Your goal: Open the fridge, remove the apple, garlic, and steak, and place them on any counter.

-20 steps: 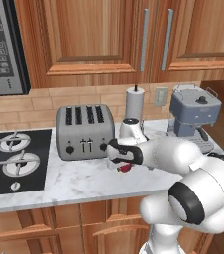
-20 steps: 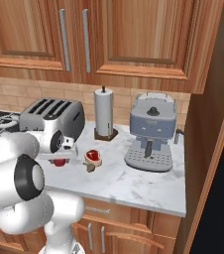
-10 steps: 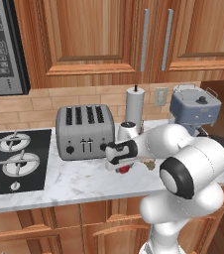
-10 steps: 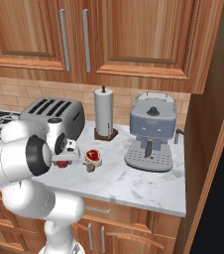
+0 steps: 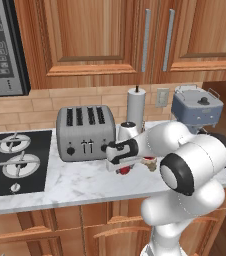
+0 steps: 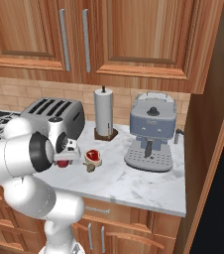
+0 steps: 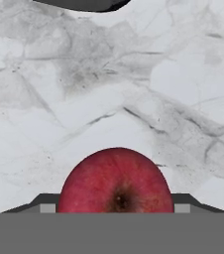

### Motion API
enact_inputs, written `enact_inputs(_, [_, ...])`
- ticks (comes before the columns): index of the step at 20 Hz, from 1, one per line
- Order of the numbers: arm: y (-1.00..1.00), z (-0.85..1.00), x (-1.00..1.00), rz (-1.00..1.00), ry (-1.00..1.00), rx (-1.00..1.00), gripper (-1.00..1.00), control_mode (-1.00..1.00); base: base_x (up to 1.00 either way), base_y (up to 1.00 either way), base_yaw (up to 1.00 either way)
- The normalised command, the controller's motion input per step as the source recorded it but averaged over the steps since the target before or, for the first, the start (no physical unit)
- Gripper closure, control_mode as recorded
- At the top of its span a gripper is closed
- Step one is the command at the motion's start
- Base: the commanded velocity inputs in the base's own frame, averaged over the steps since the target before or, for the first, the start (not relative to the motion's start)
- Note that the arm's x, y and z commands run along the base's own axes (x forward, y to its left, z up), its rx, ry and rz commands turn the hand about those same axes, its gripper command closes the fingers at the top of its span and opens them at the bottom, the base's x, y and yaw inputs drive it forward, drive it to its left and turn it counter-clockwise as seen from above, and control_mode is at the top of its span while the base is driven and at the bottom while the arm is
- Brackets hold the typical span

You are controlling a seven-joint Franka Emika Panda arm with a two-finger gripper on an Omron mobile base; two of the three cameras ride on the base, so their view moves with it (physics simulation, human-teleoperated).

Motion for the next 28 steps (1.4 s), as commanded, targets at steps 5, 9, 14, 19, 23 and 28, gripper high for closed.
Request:
enact_inputs(5, [0.01, 0.0, 0.0, 0.0, 0.0, 0.0, -1.0, -1.0, 0.0, 0.0, 0.0])
enact_inputs(9, [0.0, 0.06, 0.0, 0.0, -0.01, 0.01, -1.0, -1.0, 0.0, 0.0, 0.0])
enact_inputs(14, [0.0, 0.23, -0.01, 0.0, -0.11, 0.02, -1.0, -1.0, 0.0, 0.0, 0.0])
enact_inputs(19, [-0.06, 0.52, -0.21, 0.0, -0.22, 0.05, -1.0, -1.0, 0.0, 0.0, 0.0])
enact_inputs(23, [-0.09, 0.58, -0.41, 0.0, -0.11, 0.05, -1.0, -1.0, 0.0, 0.0, 0.0])
enact_inputs(28, [-0.06, 0.51, -0.6, 0.0, -0.03, 0.03, -1.0, -1.0, 0.0, 0.0, 0.0])
